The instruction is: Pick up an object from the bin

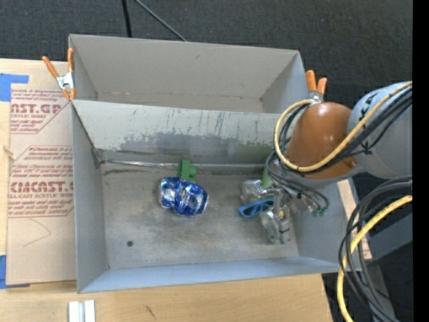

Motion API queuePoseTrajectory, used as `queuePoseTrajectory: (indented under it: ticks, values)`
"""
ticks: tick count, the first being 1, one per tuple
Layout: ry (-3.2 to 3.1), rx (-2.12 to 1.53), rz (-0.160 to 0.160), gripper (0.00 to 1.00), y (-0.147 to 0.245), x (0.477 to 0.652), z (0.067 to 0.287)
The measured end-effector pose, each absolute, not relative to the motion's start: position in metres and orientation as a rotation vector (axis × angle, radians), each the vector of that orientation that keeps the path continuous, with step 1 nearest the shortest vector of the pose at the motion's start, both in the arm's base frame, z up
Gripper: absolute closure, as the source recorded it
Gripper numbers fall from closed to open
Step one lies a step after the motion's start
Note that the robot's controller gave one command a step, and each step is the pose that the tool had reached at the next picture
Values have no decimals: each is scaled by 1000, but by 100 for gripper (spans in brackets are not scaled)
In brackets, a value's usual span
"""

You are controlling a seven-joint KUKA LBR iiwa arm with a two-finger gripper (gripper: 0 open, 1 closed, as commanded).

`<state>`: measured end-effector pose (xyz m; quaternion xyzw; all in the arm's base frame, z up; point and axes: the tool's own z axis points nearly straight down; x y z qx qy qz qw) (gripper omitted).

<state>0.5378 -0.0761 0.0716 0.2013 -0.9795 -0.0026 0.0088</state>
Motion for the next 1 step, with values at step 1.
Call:
queuePoseTrajectory:
  ticks: [1]
  values:
    - [-3079,635,-8,100,-73,541,70]
